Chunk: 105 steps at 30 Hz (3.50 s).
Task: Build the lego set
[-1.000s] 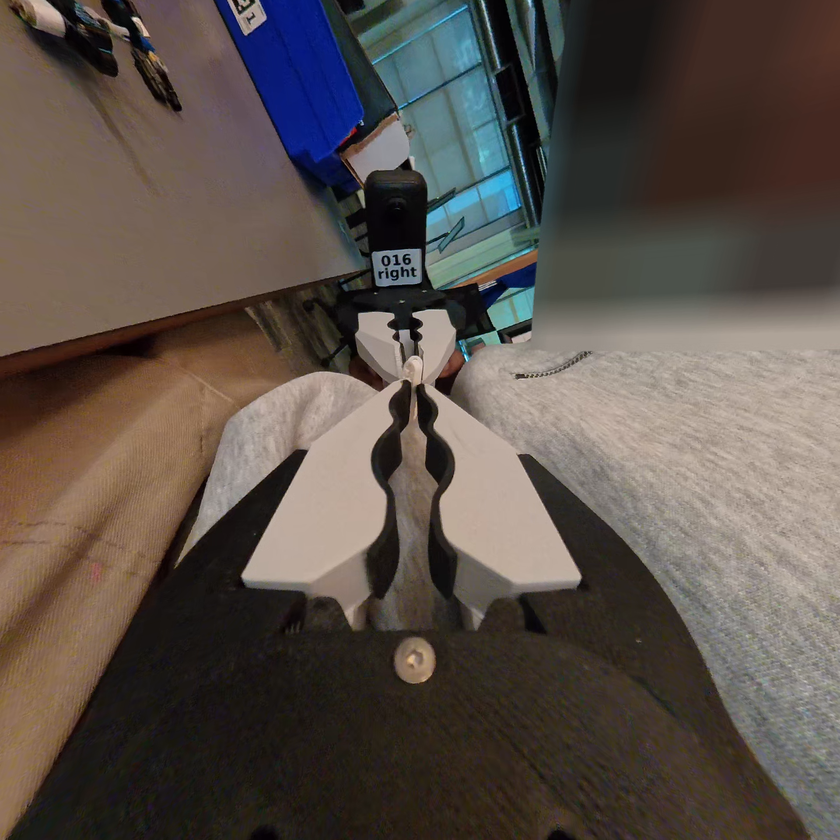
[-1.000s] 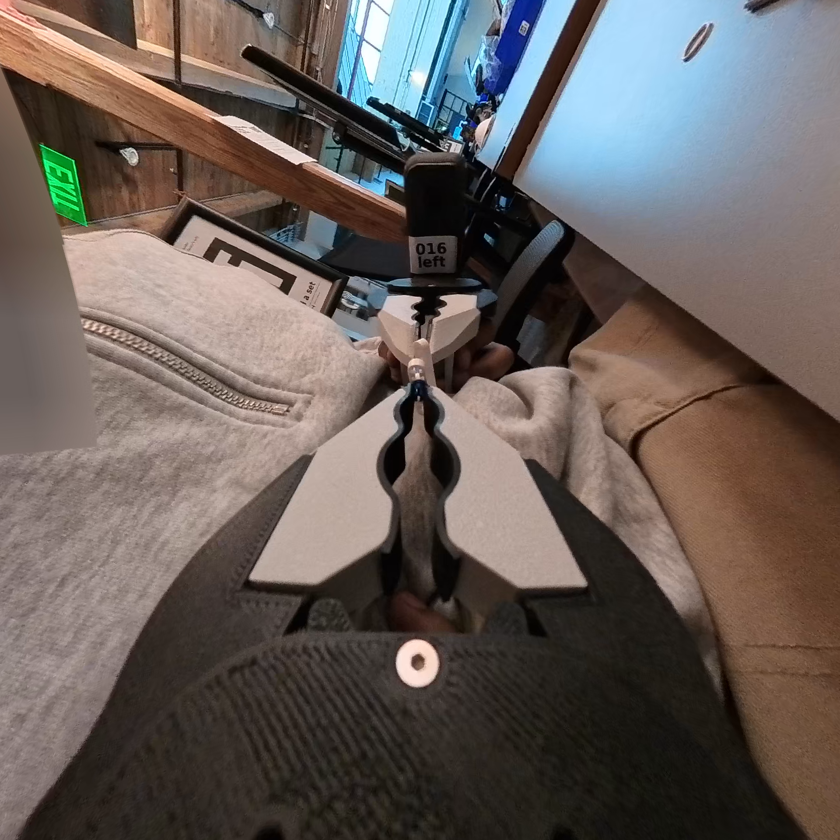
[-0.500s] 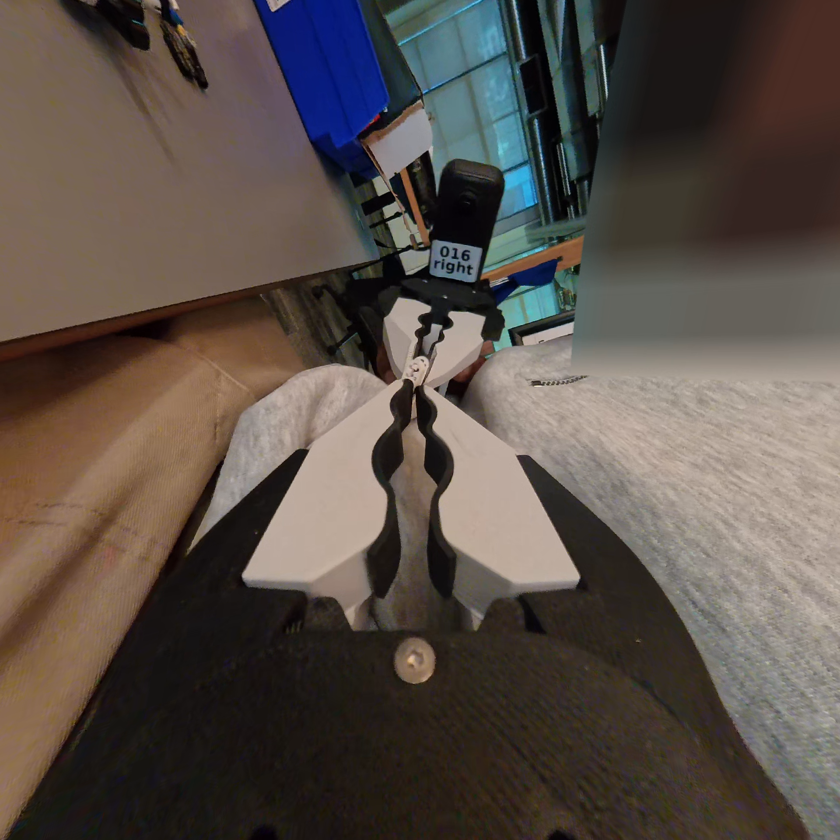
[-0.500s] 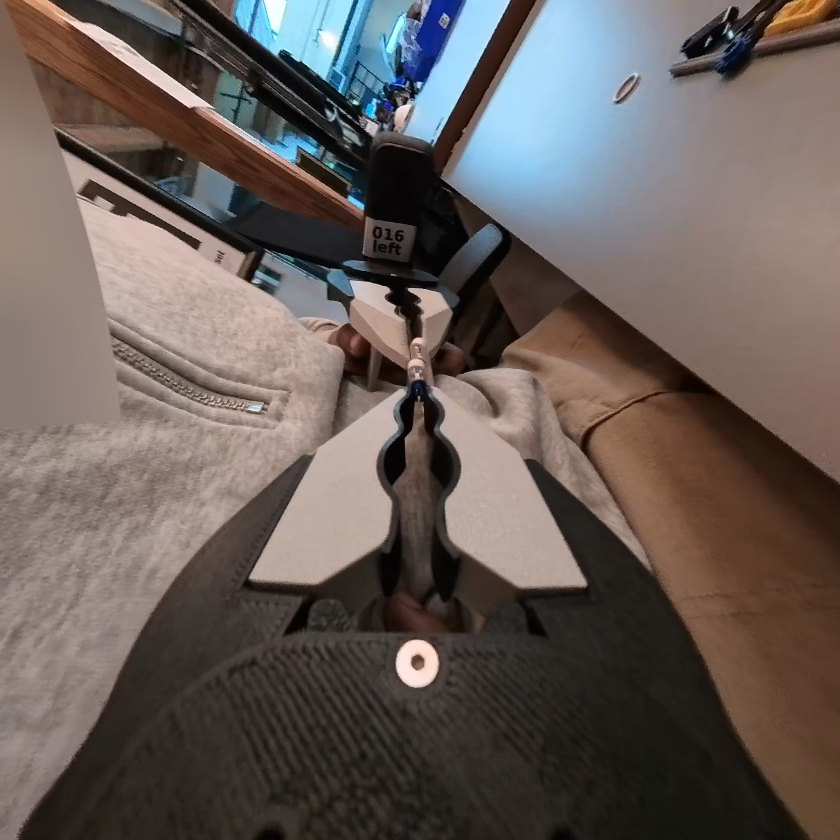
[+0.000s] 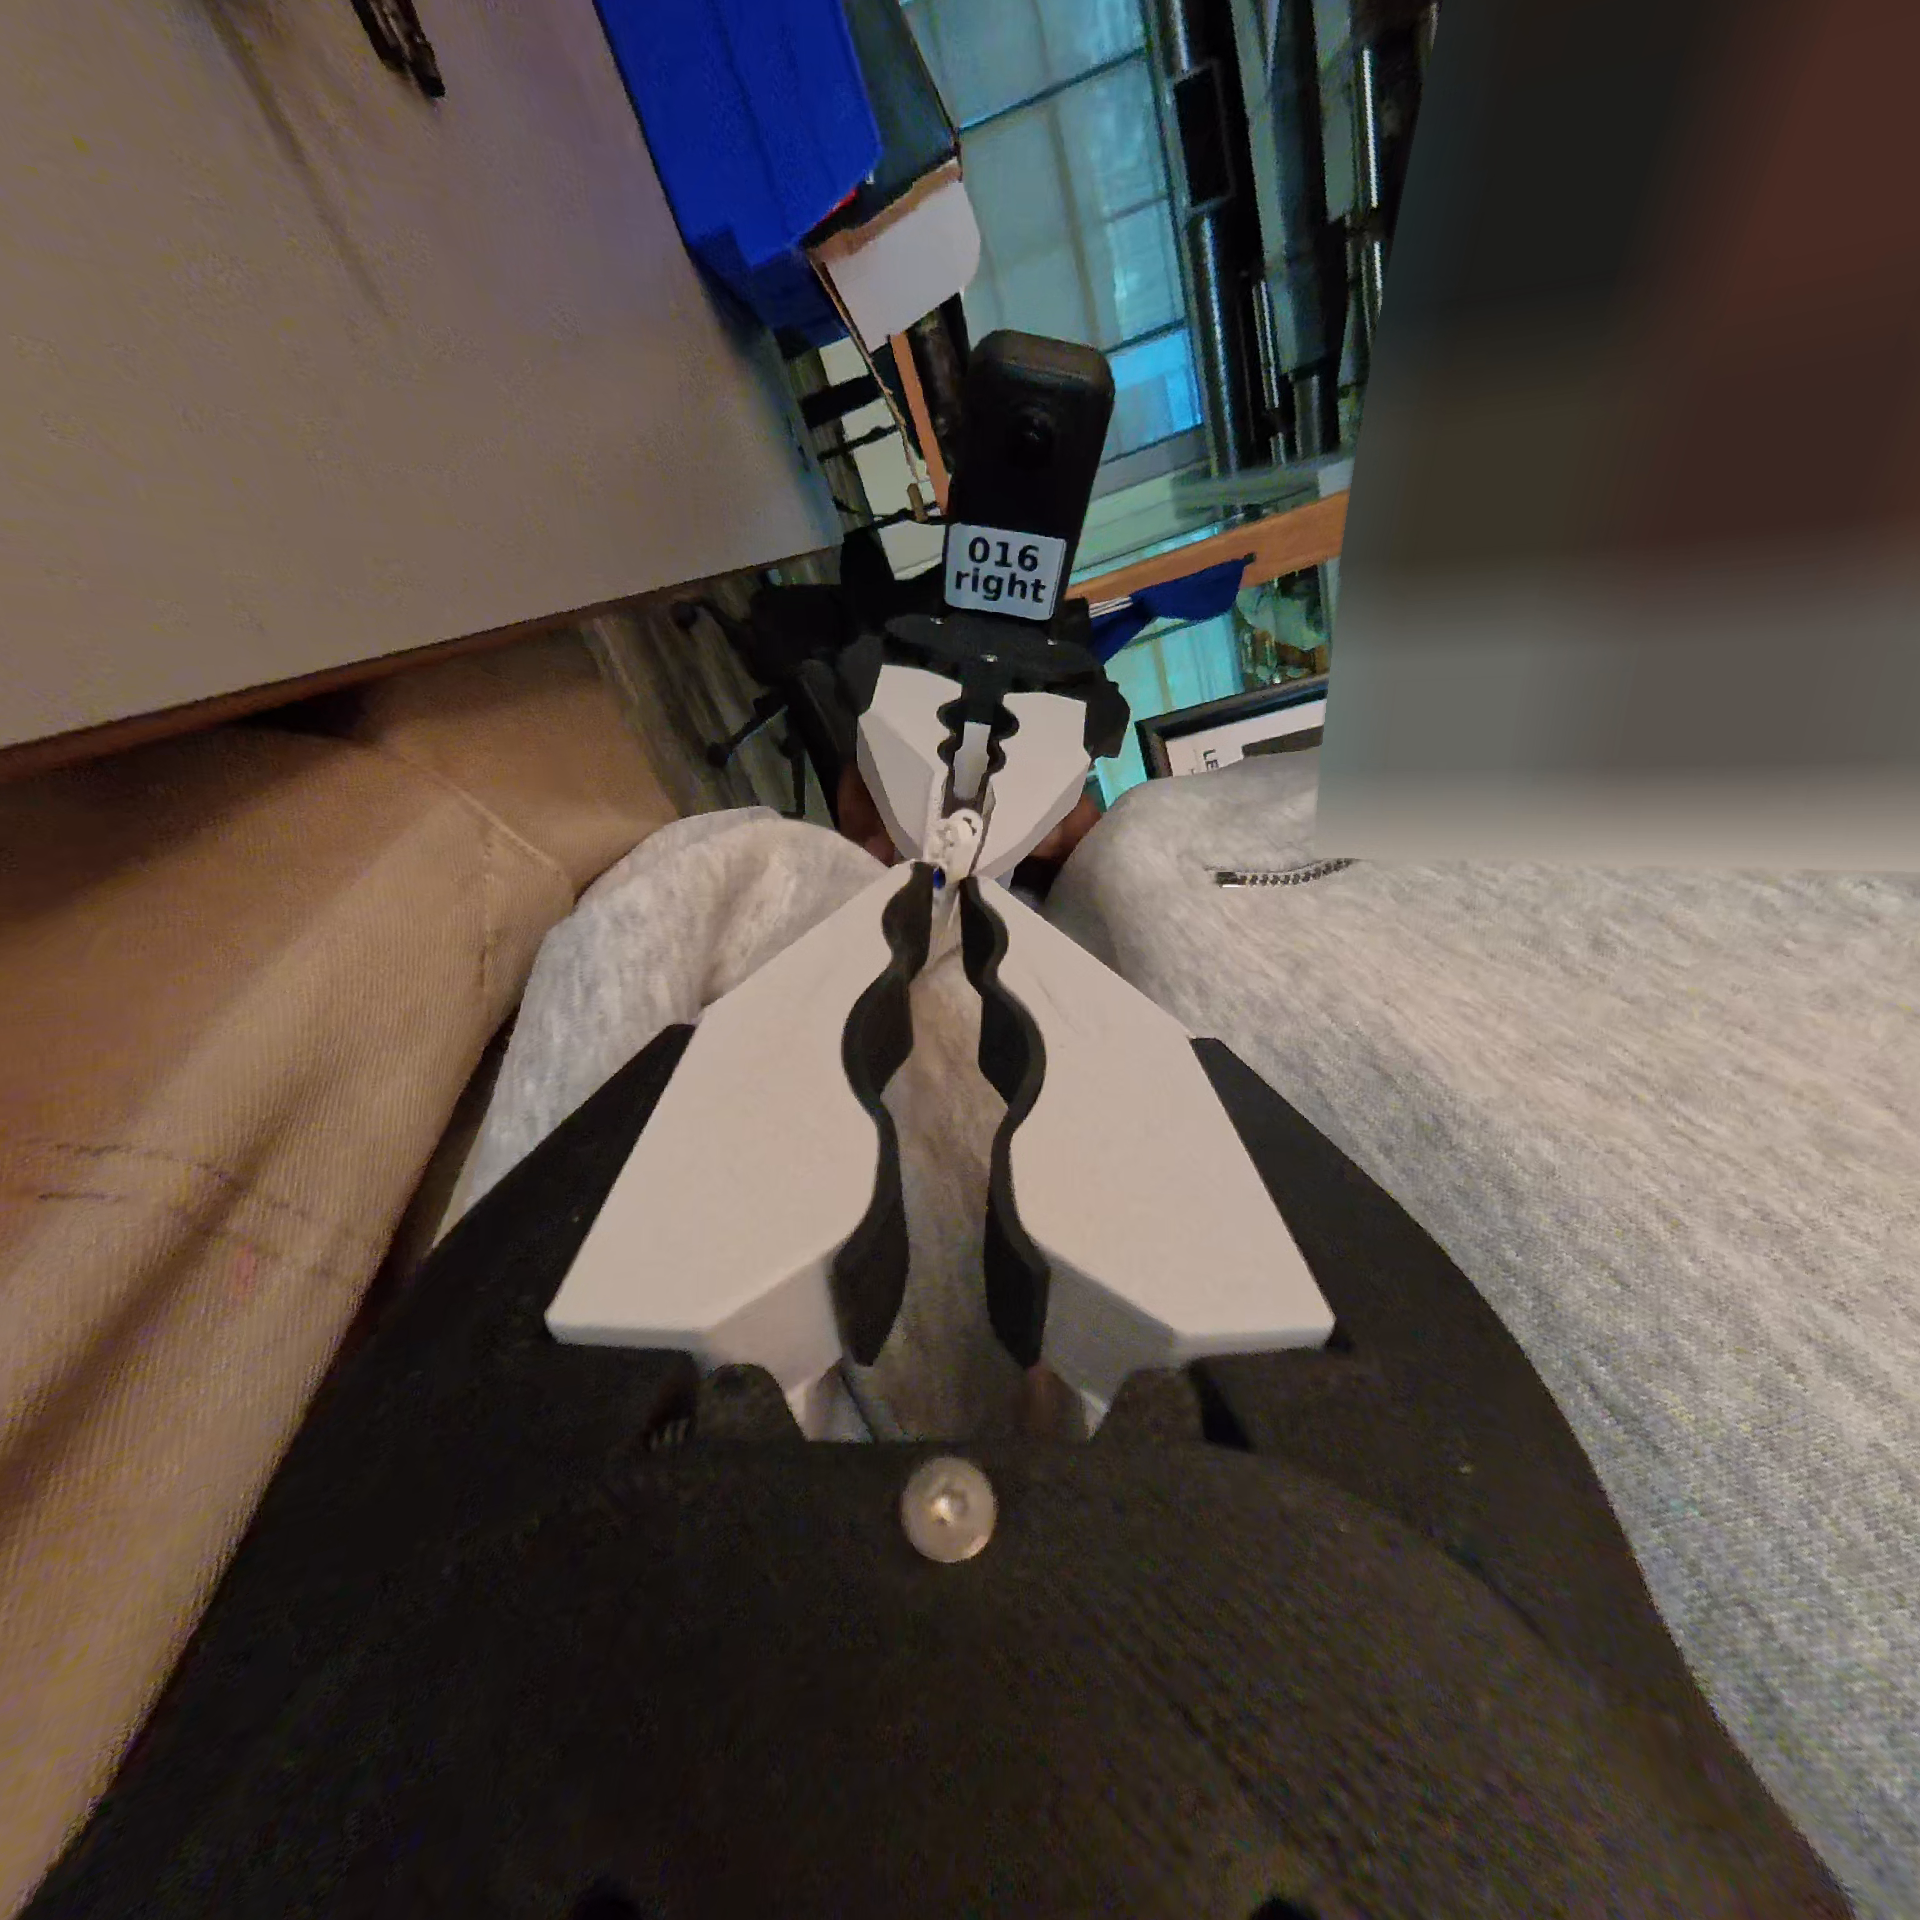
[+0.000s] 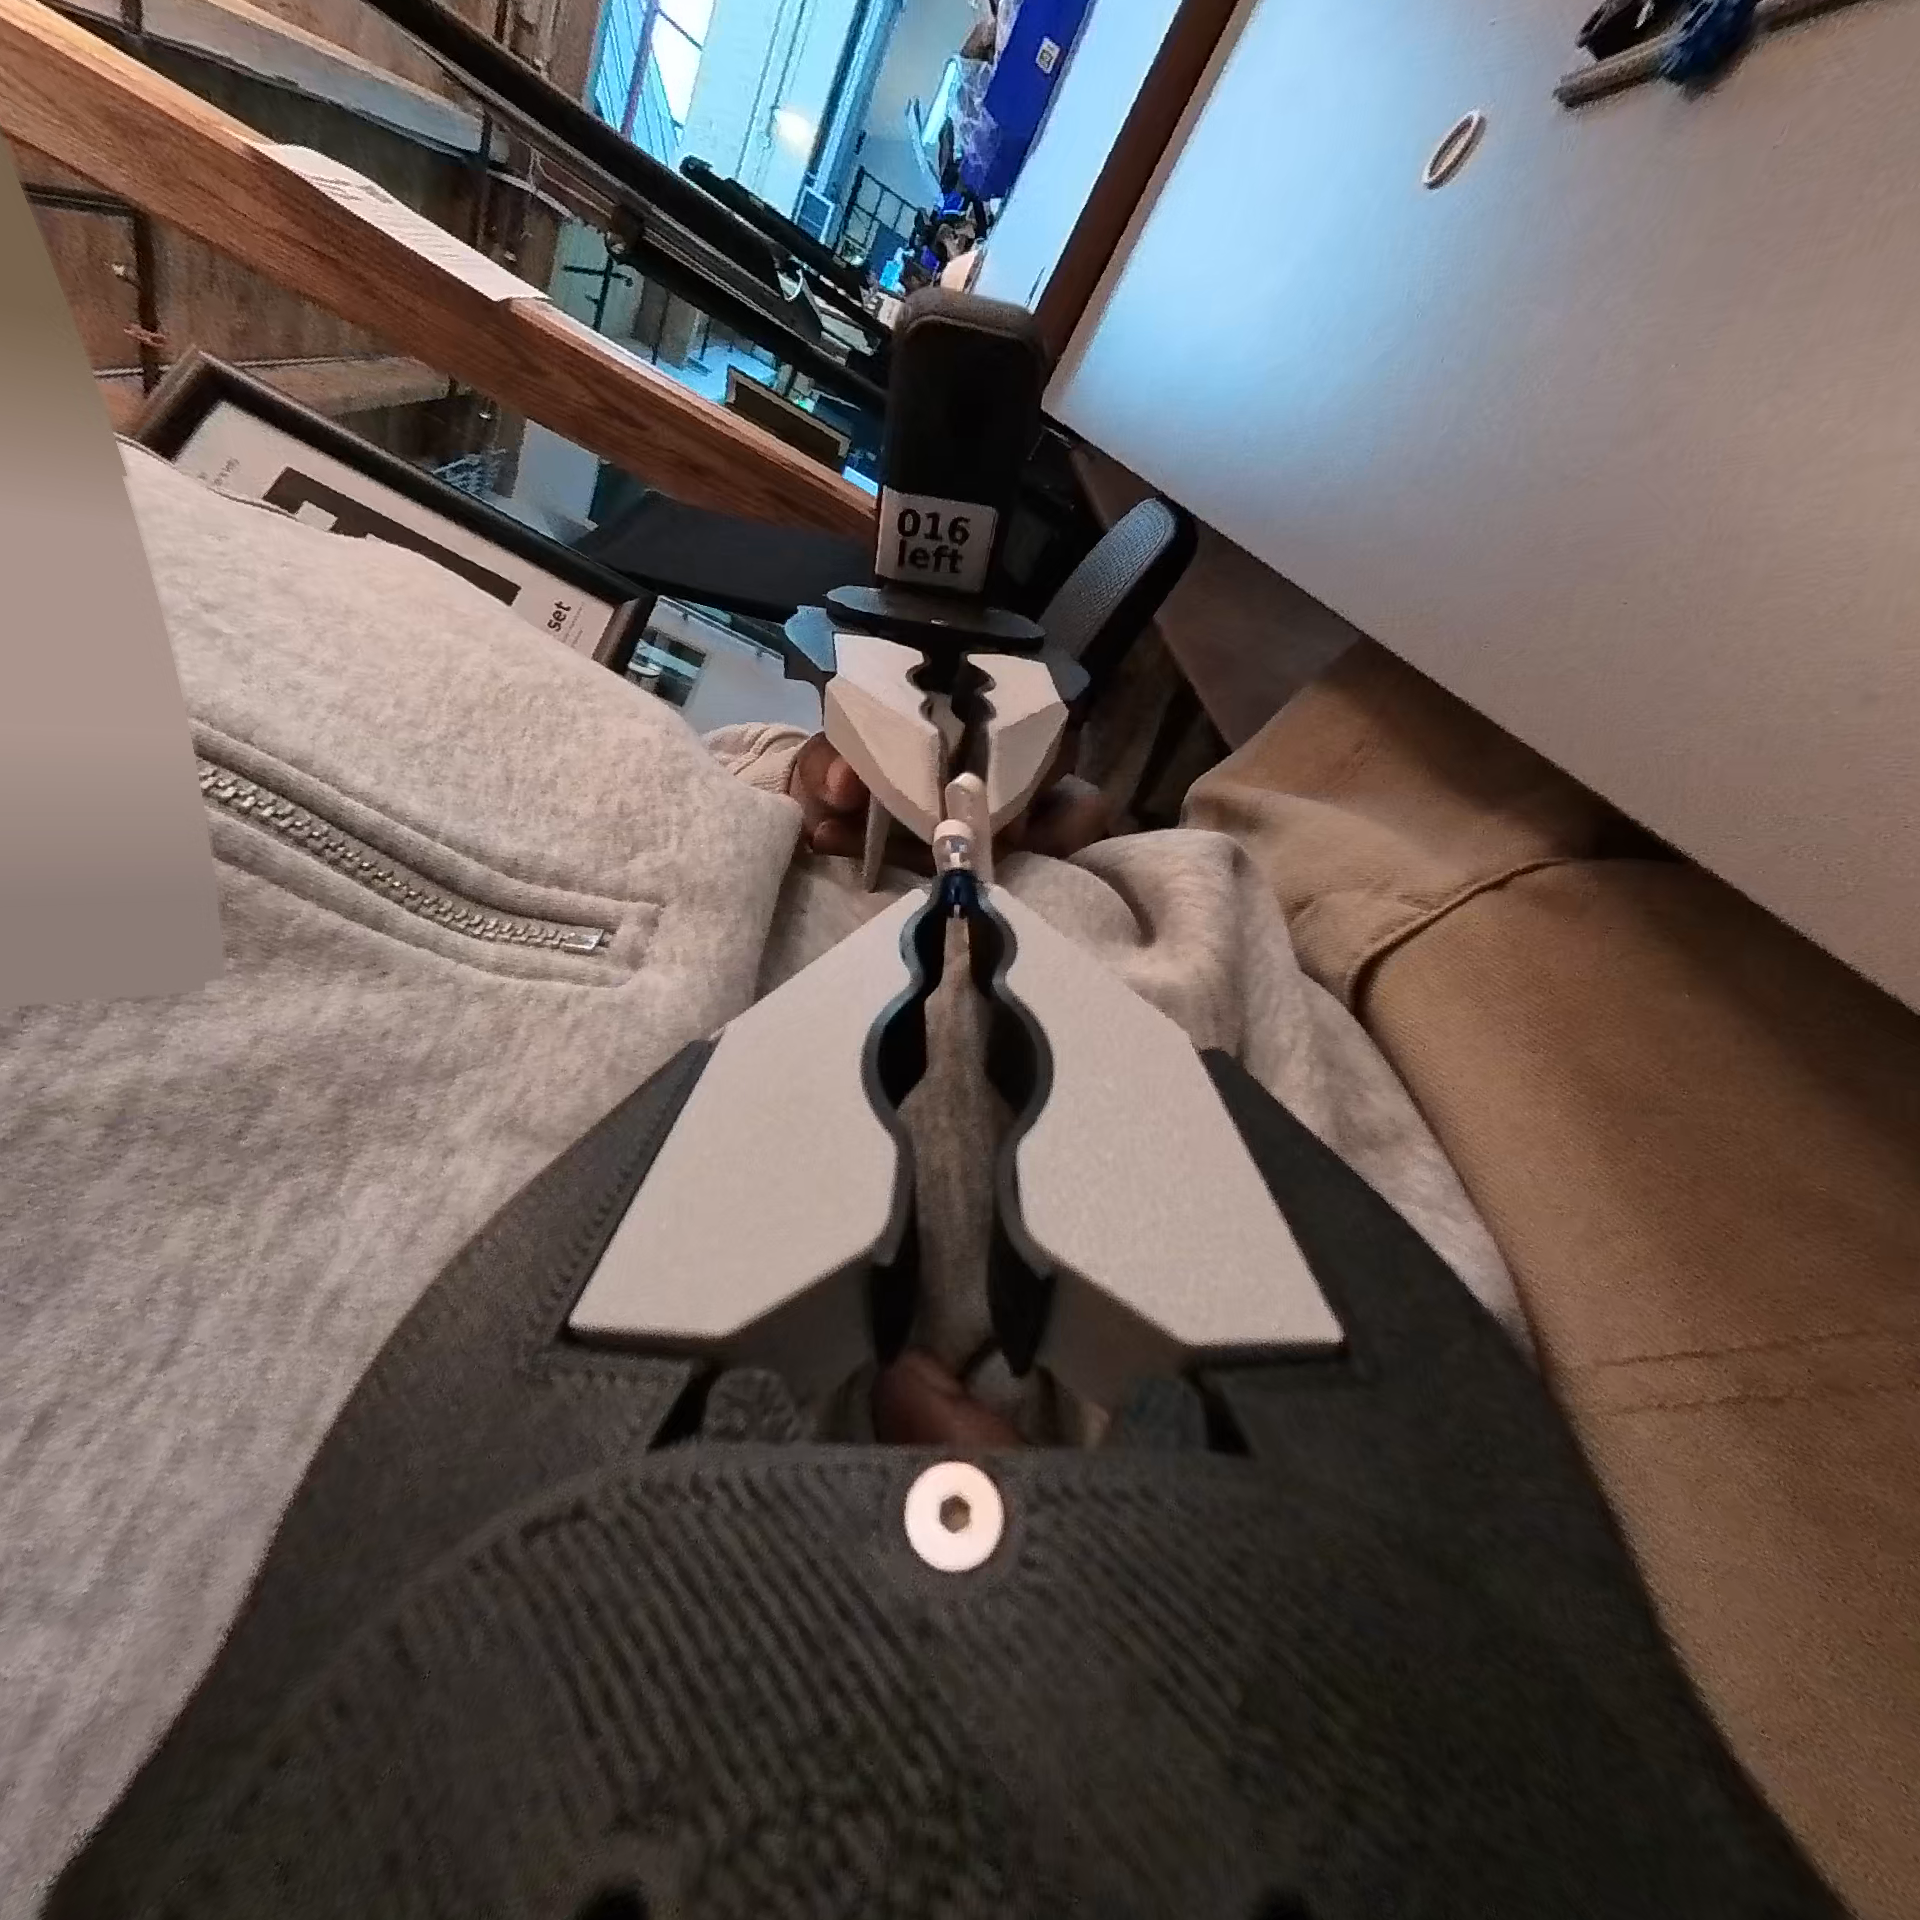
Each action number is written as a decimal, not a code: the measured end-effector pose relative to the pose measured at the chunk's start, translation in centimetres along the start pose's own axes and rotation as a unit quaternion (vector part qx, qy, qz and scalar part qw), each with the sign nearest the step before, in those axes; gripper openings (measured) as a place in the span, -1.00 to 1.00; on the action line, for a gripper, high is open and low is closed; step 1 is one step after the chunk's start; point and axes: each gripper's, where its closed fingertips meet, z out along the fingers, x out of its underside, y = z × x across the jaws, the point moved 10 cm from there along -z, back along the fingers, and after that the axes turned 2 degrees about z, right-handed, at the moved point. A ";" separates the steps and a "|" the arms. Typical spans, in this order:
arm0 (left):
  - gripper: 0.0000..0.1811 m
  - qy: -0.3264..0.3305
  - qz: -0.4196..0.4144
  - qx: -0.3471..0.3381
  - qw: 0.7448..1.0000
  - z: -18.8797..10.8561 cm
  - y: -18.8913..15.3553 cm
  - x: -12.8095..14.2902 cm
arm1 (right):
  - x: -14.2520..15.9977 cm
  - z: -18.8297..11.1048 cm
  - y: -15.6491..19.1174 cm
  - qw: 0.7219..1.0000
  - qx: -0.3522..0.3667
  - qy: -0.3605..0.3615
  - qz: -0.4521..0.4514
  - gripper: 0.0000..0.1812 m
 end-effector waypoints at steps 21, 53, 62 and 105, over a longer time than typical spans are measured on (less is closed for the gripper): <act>-0.97 0.004 -0.006 0.003 1.000 0.0 0.1 0.1 | 0.1 0.0 0.2 1.000 0.017 0.006 -0.008 -0.98; -0.97 -0.007 -0.031 0.029 0.999 -0.1 0.4 0.3 | 0.1 -0.1 0.3 1.000 0.011 -0.016 -0.018 -0.98; -0.93 -0.001 -0.025 0.034 0.999 0.0 0.4 0.2 | 0.1 0.0 0.4 1.000 0.003 -0.012 -0.020 -0.98; -0.99 -0.010 0.097 -0.130 0.987 -0.6 -0.3 -4.3 | -0.2 -1.4 0.3 0.997 0.042 -0.064 -0.028 -0.98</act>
